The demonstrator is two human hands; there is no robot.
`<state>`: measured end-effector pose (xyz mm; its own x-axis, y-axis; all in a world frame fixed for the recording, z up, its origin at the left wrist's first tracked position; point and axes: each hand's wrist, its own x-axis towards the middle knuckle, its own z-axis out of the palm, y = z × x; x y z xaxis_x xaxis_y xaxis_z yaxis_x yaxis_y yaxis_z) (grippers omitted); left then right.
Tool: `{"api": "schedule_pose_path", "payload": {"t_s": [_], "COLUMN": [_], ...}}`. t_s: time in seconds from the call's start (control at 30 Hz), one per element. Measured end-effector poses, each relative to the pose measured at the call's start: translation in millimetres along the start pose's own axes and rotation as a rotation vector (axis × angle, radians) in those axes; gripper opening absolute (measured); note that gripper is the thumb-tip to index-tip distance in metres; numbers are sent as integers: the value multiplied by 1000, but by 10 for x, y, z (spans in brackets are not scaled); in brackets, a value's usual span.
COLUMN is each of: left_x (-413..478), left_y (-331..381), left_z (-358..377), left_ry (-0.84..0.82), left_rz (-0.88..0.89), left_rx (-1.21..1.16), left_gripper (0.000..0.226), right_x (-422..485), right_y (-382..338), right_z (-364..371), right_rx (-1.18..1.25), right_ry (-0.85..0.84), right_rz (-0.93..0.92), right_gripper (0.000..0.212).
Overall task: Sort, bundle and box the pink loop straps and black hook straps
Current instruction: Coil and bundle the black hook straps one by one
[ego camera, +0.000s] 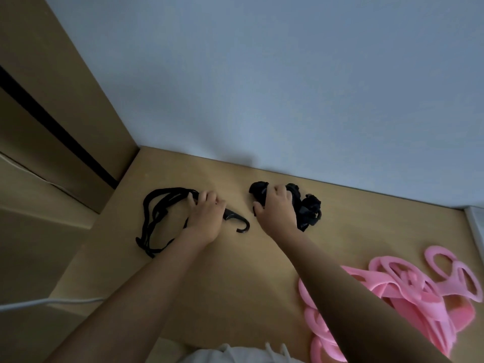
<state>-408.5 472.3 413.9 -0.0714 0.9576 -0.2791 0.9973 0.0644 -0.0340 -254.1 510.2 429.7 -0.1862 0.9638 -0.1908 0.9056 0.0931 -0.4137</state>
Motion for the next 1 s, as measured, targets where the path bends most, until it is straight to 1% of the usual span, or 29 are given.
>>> {"api": "schedule_pose_path", "payload": {"t_s": [0.07,0.1,0.13,0.2,0.23,0.27,0.33,0.37,0.43,0.47,0.5,0.57,0.6,0.63,0.7,0.77,0.8,0.9,1.0], "left_x": [-6,-15,-27,-54,-72,-91,-125,-131,-115,-105,-99,-93,-90,-88,-92,-109,-119,-137,-112], "left_y": [0,1,-1,1,0,-3,-22,-42,-115,-167,-228,-348,-390,-418,-426,-366,-318,-127,98], "left_z": [1,-5,-26,-99,-149,-202,-308,-363,-464,-520,-579,-684,-722,-759,-862,-1013,-1096,-1353,-1565], "left_ry": [23,43,73,142,175,208,286,325,390,405,386,256,180,121,74,108,130,142,156], "left_rz": [5,25,52,107,127,140,153,156,152,128,76,-39,-66,-76,-77,-30,-1,83,163], "left_rx": [-16,-29,-40,-58,-68,-83,-119,-138,-247,-346,-474,-738,-809,-840,-927,-1020,-1067,-1166,-1150], "left_gripper": [37,35,33,32,32,32,32,32,32,32,29,13,9,10,16,26,29,29,27], "right_x": [-43,-63,-82,-109,-115,-116,-105,-104,-105,-119,-134,-151,-155,-155,-161,-169,-182,-236,-292], "right_y": [-53,-92,-142,-264,-324,-380,-473,-511,-566,-586,-598,-593,-575,-547,-463,-334,-262,-79,7], "right_z": [-20,-36,-54,-85,-97,-120,-202,-266,-441,-557,-683,-939,-1059,-1165,-1328,-1406,-1423,-1414,-1400], "right_rx": [19,35,65,146,186,221,266,284,359,425,506,668,740,807,905,893,837,657,586], "right_ry": [24,-13,-88,-261,-300,-299,-246,-221,-166,-128,-84,-1,31,63,129,185,196,135,86], "right_rz": [-156,-226,-267,-271,-259,-245,-233,-245,-279,-282,-269,-225,-204,-185,-149,-103,-83,-50,-22], "right_gripper": [42,46,53,65,64,58,36,29,26,25,23,23,23,24,26,25,24,20,19]}}
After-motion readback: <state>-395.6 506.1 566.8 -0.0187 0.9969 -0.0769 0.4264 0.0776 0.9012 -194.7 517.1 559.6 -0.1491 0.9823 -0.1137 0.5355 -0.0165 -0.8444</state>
